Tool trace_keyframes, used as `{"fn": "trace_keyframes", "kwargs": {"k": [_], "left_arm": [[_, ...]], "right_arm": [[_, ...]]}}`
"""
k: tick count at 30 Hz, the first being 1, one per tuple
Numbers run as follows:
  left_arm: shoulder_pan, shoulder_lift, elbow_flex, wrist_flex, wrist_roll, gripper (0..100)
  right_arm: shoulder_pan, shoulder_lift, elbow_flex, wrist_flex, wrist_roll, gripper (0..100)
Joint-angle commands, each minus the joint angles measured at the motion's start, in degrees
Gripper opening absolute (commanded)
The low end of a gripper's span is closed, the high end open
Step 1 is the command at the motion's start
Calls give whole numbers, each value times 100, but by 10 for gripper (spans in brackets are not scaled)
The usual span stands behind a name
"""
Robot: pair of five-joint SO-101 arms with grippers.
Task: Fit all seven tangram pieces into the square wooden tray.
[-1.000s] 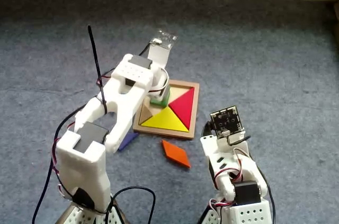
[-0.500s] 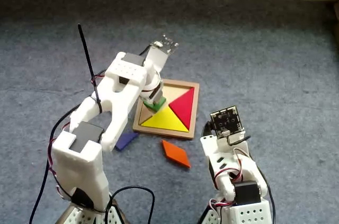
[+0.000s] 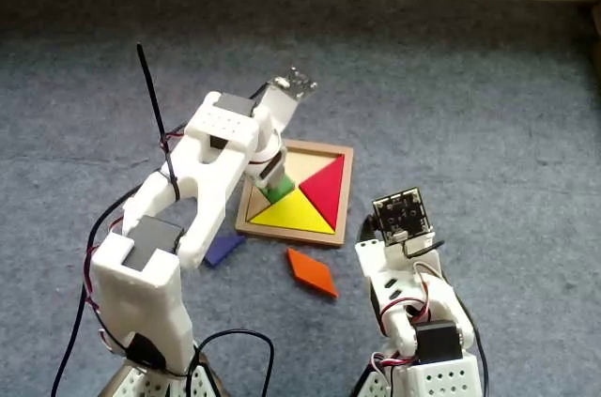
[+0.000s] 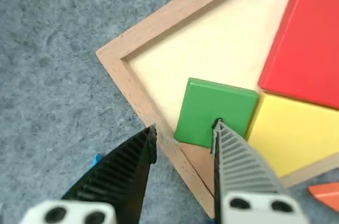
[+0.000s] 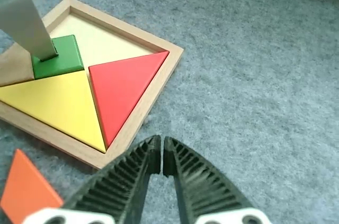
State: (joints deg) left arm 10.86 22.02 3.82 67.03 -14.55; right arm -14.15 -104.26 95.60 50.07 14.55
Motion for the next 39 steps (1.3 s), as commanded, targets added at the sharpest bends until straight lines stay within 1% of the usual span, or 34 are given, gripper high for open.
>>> {"fn": "trace_keyframes", "kwargs": {"k": [1, 7, 10, 13, 16, 21, 24, 26, 30, 33, 36, 39], "left_arm": [[57, -4, 40, 202, -53, 181], [84, -13, 40, 237, -18, 181], [57, -259, 136, 246, 0, 181], [57, -796, 470, 202, 387, 184], [75, -1464, 963, 176, 466, 186], [-13, -2334, 1807, -466, 475, 187], [-224, -2738, 2132, -695, 519, 187], [-470, -2914, 2176, -677, 826, 188], [-1086, -3143, 2211, -659, 1248, 250], [-1446, -3152, 2220, -668, 1257, 265], [-1560, -3099, 2229, -659, 1248, 266], [-1552, -2774, 2229, -695, 1248, 266]], "right_arm": [[-48, -66, 48, -163, 88, 34], [-48, -66, 48, -163, 88, 34], [-48, -66, 48, -163, 88, 34], [-48, -66, 48, -163, 88, 34], [-48, -66, 48, -163, 88, 34], [-48, -66, 48, -171, 88, 34], [-48, -66, 48, -171, 88, 34], [-48, -66, 48, -171, 88, 34], [-48, -66, 57, -171, 88, 34], [-48, -66, 163, -171, 88, 34], [-48, -66, 215, -171, 88, 34], [-48, -66, 224, -171, 97, 34]]}}
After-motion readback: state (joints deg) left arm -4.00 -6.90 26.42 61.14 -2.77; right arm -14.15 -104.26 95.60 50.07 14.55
